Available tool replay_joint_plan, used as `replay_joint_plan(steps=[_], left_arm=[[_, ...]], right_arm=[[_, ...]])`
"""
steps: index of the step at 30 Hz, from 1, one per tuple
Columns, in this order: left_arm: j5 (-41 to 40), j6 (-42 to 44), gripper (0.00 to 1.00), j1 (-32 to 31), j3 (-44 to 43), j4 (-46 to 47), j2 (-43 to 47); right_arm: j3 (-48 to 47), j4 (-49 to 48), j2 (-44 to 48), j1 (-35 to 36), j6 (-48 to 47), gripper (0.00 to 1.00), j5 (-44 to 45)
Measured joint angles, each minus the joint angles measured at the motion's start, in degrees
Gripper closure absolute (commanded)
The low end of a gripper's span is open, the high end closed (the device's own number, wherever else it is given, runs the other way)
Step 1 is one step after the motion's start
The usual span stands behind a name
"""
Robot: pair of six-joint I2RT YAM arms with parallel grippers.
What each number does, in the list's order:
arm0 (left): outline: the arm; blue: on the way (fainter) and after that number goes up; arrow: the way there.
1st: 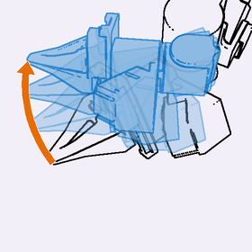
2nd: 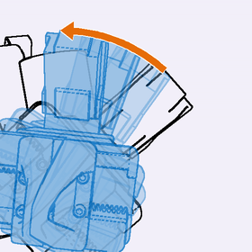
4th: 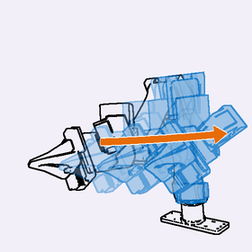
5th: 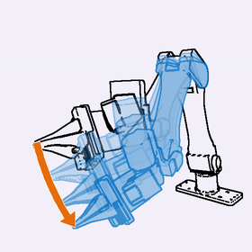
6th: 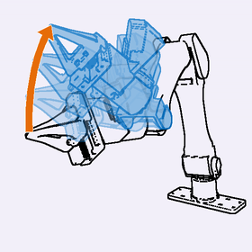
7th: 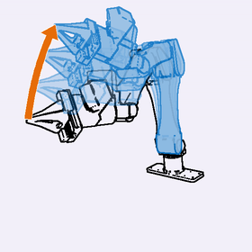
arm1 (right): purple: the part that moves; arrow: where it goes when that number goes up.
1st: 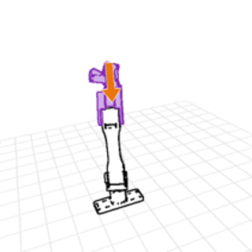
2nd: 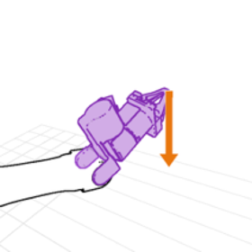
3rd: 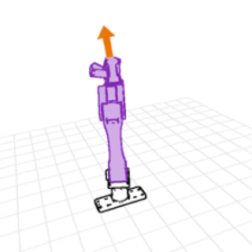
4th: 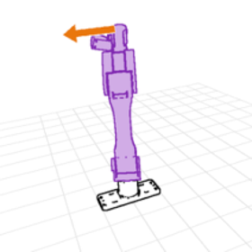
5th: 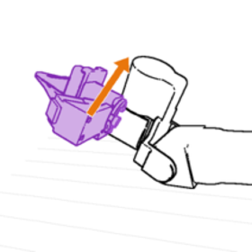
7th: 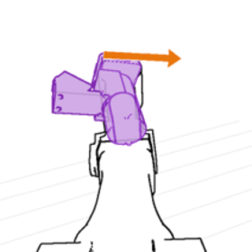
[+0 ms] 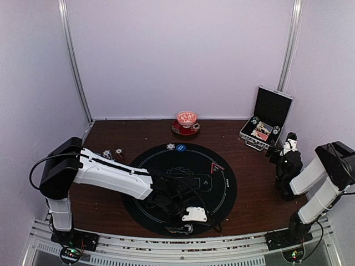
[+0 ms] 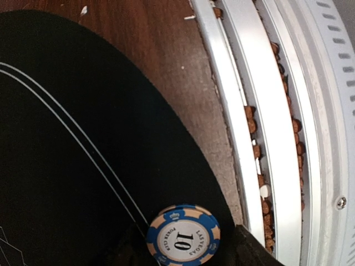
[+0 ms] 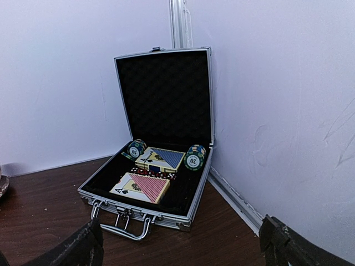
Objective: Distribute texas hold em gaming equipment
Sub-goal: Place the poker chip in the big blind area, then pick up the poker chip from the pile of poker chips.
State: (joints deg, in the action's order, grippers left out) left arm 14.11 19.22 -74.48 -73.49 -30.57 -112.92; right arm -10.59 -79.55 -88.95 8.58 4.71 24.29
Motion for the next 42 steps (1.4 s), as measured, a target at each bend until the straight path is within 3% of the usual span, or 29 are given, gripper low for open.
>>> replay_joint_plan(steps=[5, 13, 22, 28, 35, 38, 42], left_arm=[[-0.7, 0.2, 0.03, -0.2, 0.0, 0.3, 0.0], [-2.8, 1.3, 0.02, -0.2, 0.0, 0.0, 2.9], [-11.3, 3.2, 0.02, 2.7, -1.0, 0.2, 23.3], [-14.6, 3.4, 0.02, 17.5, -0.6, 1.2, 32.1], [-15.8, 3.1, 0.02, 35.5, 6.6, 3.3, 40.3], [-15.0, 2.6, 0.02, 41.6, 8.3, 3.8, 40.3], [-13.4, 1.9, 0.02, 55.8, 8.5, 4.7, 35.7]], right_arm=[[0.0, 0.0, 0.0, 0.0, 0.0, 0.0, 0.0], [0.0, 0.0, 0.0, 0.0, 0.0, 0.0, 0.0], [0.0, 0.0, 0.0, 0.0, 0.0, 0.0, 0.0], [0.0, 0.0, 0.0, -0.1, 0.0, 0.0, 0.0], [0.0, 0.0, 0.0, -0.1, 0.0, 0.0, 0.0], [0.0, 0.0, 0.0, -0.1, 0.0, 0.0, 0.0], [0.0, 0.0, 0.0, -0.1, 0.0, 0.0, 0.0]])
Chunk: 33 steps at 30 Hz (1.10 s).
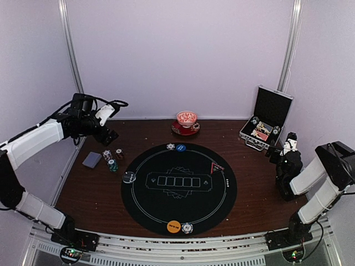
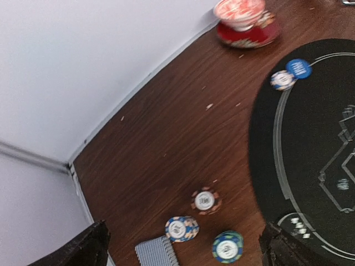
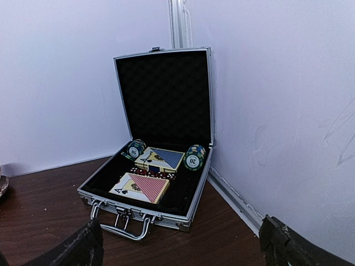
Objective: Distribute texas hold em gaming equipment
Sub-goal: Pick up the poker chip from the pile of poker chips.
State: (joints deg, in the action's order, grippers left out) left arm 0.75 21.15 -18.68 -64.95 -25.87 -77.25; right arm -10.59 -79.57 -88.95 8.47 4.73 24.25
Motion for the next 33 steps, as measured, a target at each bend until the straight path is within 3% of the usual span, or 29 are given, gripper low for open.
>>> replay_joint_plan(steps=[5, 6, 14, 33], left_arm=[[1.7, -1.6, 0.02, 10.6, -1.4, 0.7, -12.4], [3.2, -3.0, 0.02, 13.9, -3.3, 0.5, -19.5], [6.5, -6.6, 0.04, 15.8, -10.7, -2.1, -26.2], [9.1, -8.3, 0.21, 16.3, -9.8, -1.8, -30.2]], right_arm=[[0.0, 0.0, 0.0, -0.1, 0.0, 0.0, 0.0], [0.0, 0.0, 0.0, -0.1, 0.0, 0.0, 0.0], [0.0, 0.0, 0.0, -0.2, 0.0, 0.0, 0.0], [0.0, 0.0, 0.0, -0.2, 0.0, 0.0, 0.0]])
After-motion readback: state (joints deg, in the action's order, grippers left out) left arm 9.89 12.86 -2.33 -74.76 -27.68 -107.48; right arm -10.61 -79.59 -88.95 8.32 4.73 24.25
